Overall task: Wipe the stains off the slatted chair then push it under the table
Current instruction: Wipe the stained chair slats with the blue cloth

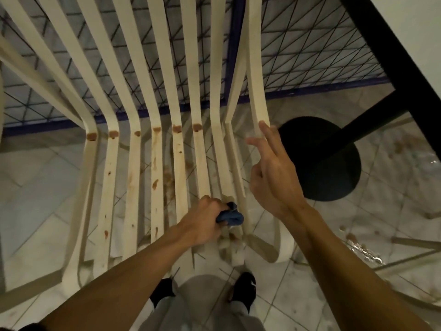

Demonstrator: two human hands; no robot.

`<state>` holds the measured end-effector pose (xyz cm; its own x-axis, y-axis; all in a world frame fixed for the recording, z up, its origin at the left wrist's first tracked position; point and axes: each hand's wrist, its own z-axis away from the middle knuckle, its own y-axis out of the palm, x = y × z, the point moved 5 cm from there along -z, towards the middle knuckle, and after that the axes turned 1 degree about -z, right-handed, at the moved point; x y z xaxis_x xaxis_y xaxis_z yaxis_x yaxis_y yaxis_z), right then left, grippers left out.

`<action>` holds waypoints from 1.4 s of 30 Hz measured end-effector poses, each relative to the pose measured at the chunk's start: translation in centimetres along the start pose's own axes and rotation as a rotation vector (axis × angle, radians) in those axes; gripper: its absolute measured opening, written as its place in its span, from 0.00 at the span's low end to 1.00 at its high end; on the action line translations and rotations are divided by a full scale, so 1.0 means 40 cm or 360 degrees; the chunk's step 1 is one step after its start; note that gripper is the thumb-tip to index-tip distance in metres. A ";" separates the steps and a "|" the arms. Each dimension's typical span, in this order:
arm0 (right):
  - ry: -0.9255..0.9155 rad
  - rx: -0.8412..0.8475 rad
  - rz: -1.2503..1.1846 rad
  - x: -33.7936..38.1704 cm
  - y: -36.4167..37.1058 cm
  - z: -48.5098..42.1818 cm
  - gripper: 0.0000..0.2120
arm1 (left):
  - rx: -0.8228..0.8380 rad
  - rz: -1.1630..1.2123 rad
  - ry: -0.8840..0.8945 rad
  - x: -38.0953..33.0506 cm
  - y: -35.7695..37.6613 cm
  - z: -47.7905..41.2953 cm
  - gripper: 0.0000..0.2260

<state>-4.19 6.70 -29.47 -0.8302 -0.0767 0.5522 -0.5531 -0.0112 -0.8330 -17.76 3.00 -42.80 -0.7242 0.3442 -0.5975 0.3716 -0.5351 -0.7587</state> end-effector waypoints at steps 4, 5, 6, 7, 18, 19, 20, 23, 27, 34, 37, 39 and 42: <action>0.0018 0.0021 0.0008 0.001 -0.002 0.001 0.26 | -0.0129 0.0054 -0.0088 -0.013 -0.025 -0.019 0.04; 0.0023 0.0022 0.0009 0.002 -0.003 0.000 0.26 | -0.0189 0.0069 -0.0107 -0.017 -0.030 -0.024 0.04; 0.0029 0.0022 0.0008 0.003 -0.003 0.000 0.26 | -0.0238 0.0076 -0.0121 -0.022 -0.032 -0.025 0.04; 0.0031 0.0020 0.0006 0.004 -0.002 0.001 0.26 | -0.0274 0.0065 -0.0127 -0.027 -0.032 -0.023 0.04; -0.0010 -0.0019 0.0006 -0.001 0.000 0.000 0.24 | -0.0191 0.0093 -0.0052 -0.052 0.010 0.038 0.04; -0.0015 -0.0018 0.0002 -0.001 0.000 0.000 0.24 | -0.0188 0.0098 -0.0082 -0.043 0.010 0.027 0.03; -0.0018 -0.0018 0.0002 -0.002 0.001 0.000 0.25 | -0.0206 0.0108 -0.0123 -0.031 0.009 0.015 0.03; -0.0019 -0.0029 0.0009 -0.002 0.002 -0.001 0.25 | -0.0324 0.0152 -0.0227 -0.013 -0.006 -0.013 0.04; -0.0044 -0.0048 -0.0005 -0.005 0.004 -0.001 0.25 | -0.0282 -0.0042 -0.0065 -0.060 0.002 0.005 0.06; -0.0063 -0.0073 -0.0002 -0.004 0.002 -0.002 0.24 | -0.0085 0.0148 0.0121 -0.082 0.022 0.052 0.09; -0.0061 -0.0071 -0.0014 -0.004 0.002 -0.001 0.24 | -0.0158 0.0151 -0.0105 -0.040 0.007 0.015 0.03; -0.0048 -0.0069 -0.0019 -0.004 0.002 -0.001 0.24 | -0.0228 0.0145 -0.0204 -0.027 -0.002 -0.001 0.02; -0.0038 -0.0070 -0.0024 -0.004 0.000 0.000 0.24 | -0.0236 0.0094 -0.0133 -0.057 0.005 0.015 0.01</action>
<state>-4.07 6.72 -29.56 -0.8202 -0.1004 0.5632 -0.5684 0.0315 -0.8222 -16.38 1.63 -41.43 -0.7422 0.2470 -0.6230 0.4919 -0.4307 -0.7567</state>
